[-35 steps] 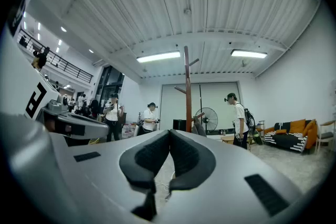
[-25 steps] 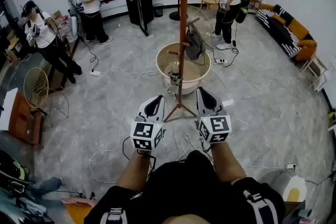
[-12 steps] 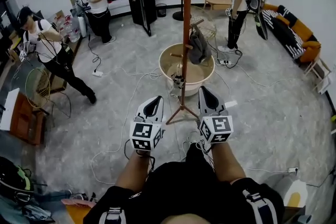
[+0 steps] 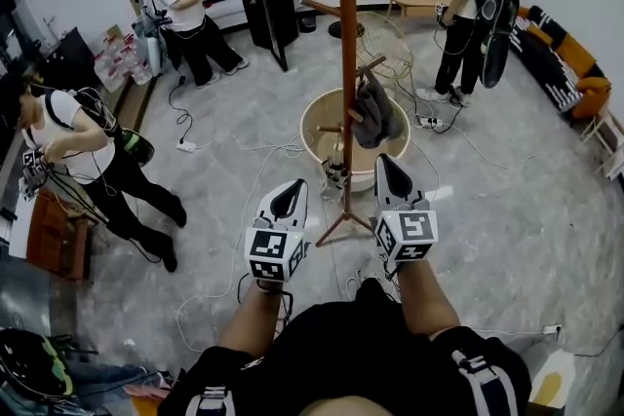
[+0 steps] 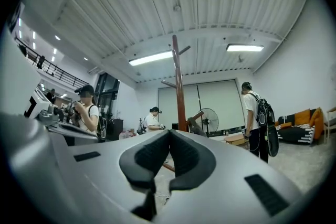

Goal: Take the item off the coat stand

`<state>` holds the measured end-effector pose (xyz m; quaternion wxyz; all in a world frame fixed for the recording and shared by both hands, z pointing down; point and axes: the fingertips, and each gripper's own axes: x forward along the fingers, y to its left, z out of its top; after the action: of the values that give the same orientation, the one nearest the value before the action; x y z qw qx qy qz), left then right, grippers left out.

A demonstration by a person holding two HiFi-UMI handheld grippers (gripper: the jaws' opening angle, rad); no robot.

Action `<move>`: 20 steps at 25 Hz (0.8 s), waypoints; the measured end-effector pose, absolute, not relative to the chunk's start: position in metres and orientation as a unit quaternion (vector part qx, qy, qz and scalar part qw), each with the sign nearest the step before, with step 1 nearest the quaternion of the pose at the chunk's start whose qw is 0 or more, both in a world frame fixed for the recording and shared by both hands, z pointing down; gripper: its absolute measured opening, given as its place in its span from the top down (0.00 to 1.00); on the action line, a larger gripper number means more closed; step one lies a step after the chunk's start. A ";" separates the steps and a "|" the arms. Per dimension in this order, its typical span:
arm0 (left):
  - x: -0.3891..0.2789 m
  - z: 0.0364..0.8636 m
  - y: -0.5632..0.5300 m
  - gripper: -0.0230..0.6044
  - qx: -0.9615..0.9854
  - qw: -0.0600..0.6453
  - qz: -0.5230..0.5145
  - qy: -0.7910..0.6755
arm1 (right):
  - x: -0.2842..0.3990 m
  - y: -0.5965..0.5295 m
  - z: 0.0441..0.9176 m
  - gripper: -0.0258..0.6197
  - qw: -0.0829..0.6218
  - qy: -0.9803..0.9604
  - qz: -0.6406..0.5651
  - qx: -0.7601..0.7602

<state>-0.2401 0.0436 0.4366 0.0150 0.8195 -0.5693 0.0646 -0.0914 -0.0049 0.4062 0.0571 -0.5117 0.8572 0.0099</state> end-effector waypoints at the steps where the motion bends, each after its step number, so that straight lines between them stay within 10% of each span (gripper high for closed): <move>1: -0.239 0.434 0.022 0.94 0.819 0.016 0.064 -0.570 | -0.091 -0.027 0.405 0.93 0.055 0.859 0.011 -0.509; 10: -0.211 0.400 -0.189 0.94 0.808 0.022 0.063 -0.586 | -0.071 -0.238 0.370 0.93 0.044 0.880 0.022 -0.472; 20: -0.188 0.415 -0.338 0.94 0.778 0.038 0.065 -0.623 | -0.070 -0.390 0.410 0.53 -0.019 0.926 0.012 -0.376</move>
<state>-0.1881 -0.3380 0.4151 0.0375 0.7783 -0.6234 0.0649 -0.0698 -0.3903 0.4100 -0.0188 -0.3757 0.9265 0.0123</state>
